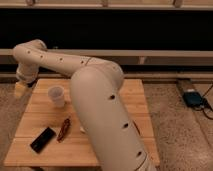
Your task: Place the eraser on the white sponge
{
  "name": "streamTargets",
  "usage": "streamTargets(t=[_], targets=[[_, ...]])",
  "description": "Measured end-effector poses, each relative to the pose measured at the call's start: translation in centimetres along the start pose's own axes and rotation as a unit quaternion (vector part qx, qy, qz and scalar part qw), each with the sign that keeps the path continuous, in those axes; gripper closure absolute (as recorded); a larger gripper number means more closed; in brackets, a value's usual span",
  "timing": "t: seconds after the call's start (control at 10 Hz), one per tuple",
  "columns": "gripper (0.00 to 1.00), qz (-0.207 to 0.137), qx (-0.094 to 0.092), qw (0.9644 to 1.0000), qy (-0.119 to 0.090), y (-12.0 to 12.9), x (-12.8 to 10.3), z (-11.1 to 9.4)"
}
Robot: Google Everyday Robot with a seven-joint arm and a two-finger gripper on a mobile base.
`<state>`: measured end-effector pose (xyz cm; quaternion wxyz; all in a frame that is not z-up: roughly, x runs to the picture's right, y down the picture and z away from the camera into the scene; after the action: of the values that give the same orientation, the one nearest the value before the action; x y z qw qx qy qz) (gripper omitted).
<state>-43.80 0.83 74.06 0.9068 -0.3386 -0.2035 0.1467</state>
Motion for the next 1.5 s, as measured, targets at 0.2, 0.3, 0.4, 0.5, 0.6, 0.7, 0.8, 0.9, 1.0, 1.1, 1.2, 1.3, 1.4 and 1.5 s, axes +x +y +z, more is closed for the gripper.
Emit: streamTargets(t=[0.2, 0.3, 0.4, 0.5, 0.6, 0.7, 0.8, 0.9, 1.0, 1.1, 1.2, 1.3, 1.4, 1.5], targets=[[0.2, -0.046, 0.002, 0.9985, 0.03, 4.4, -0.9, 0.8], [0.2, -0.073, 0.002, 0.9958, 0.055, 7.4, -1.1, 1.5], [0.2, -0.089, -0.003, 0.9935, 0.071, 10.0, -1.0, 2.0], [0.2, -0.093, -0.004, 0.9922, 0.082, 11.5, -0.7, 2.3], [0.2, -0.095, -0.006, 0.9908, 0.096, 13.2, 0.0, 2.7], [0.2, -0.091, -0.007, 0.9902, 0.106, 14.2, 0.7, 2.9], [0.2, -0.087, -0.005, 0.9898, 0.113, 14.5, 1.5, 2.9], [0.2, -0.077, -0.004, 0.9897, 0.121, 14.8, 2.5, 2.9], [0.2, -0.061, 0.001, 0.9901, 0.126, 14.4, 4.1, 2.6], [0.2, -0.045, 0.003, 0.9905, 0.13, 13.7, 5.5, 2.2], [0.2, -0.029, 0.006, 0.9914, 0.128, 12.7, 6.7, 1.7], [0.2, -0.023, 0.007, 0.9916, 0.127, 12.3, 7.1, 1.6], [0.2, -0.024, 0.006, 0.9917, 0.126, 12.4, 7.0, 1.6], [0.2, -0.023, 0.005, 0.9917, 0.126, 12.4, 7.0, 1.6]])
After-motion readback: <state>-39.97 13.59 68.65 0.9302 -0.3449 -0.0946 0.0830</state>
